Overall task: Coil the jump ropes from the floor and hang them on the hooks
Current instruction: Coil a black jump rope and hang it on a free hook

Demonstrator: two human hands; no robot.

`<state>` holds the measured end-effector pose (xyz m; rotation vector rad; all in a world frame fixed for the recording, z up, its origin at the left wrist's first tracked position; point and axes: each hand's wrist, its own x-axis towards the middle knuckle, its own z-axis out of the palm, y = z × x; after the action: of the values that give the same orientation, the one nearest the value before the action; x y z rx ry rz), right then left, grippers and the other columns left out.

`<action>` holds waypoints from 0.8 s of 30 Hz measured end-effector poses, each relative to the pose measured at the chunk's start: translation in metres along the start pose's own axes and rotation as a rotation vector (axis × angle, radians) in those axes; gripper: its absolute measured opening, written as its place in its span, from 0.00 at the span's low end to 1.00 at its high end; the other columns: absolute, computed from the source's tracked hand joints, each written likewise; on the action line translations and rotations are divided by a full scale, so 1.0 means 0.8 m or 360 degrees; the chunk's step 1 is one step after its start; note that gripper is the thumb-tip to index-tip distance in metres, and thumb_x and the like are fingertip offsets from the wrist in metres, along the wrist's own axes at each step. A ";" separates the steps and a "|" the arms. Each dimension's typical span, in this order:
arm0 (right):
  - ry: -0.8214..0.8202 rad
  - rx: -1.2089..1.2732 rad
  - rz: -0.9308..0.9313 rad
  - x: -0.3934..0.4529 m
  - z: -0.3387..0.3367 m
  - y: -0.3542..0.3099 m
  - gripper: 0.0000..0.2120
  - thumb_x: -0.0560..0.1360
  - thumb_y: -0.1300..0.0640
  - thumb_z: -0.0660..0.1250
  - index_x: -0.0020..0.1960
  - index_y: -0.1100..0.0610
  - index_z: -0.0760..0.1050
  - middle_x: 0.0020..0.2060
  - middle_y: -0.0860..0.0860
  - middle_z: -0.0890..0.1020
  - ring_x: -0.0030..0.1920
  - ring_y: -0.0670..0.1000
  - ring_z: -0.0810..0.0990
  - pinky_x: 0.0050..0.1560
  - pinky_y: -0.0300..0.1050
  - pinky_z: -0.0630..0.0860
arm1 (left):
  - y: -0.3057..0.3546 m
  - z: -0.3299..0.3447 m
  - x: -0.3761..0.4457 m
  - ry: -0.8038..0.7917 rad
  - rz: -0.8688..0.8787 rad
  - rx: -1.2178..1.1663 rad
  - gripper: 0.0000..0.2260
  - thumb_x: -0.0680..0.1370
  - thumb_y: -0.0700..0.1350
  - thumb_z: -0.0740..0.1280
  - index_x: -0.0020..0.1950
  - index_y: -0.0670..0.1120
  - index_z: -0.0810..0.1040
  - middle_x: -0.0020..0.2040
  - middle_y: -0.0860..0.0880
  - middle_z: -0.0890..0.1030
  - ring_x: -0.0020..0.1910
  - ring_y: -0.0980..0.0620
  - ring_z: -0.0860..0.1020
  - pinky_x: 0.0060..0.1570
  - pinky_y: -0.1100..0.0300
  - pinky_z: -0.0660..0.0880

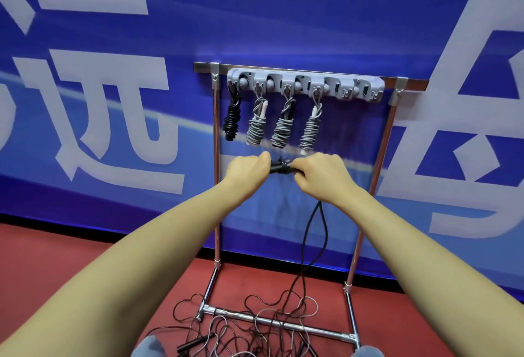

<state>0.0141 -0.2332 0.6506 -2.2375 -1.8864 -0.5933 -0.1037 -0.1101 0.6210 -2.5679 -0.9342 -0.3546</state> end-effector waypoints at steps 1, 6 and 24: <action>0.0108 -0.0061 -0.0040 0.002 -0.003 -0.002 0.11 0.77 0.57 0.57 0.55 0.51 0.76 0.47 0.50 0.81 0.48 0.57 0.79 0.37 0.44 0.63 | -0.006 0.002 0.000 0.0008 0.0056 0.0083 0.10 0.76 0.33 0.59 0.48 0.43 0.59 0.31 0.50 0.63 0.29 0.45 0.67 0.25 0.56 0.57; 0.0309 0.0783 0.0436 0.026 -0.006 -0.004 0.03 0.76 0.56 0.66 0.50 0.53 0.74 0.43 0.48 0.80 0.45 0.55 0.77 0.39 0.45 0.65 | -0.023 -0.022 -0.008 0.0020 0.0462 0.0364 0.11 0.74 0.32 0.59 0.51 0.44 0.62 0.32 0.49 0.62 0.29 0.44 0.66 0.25 0.57 0.53; 0.0089 0.1460 0.0594 0.028 0.018 -0.004 0.10 0.74 0.66 0.61 0.39 0.58 0.78 0.30 0.48 0.76 0.28 0.48 0.69 0.29 0.35 0.67 | -0.008 -0.030 0.007 0.0829 0.0286 -0.0353 0.14 0.65 0.33 0.76 0.40 0.40 0.70 0.28 0.45 0.73 0.20 0.43 0.72 0.21 0.63 0.57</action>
<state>0.0166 -0.2069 0.6459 -1.8063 -1.2495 0.2395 -0.1063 -0.1125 0.6462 -2.5221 -0.4924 -1.0597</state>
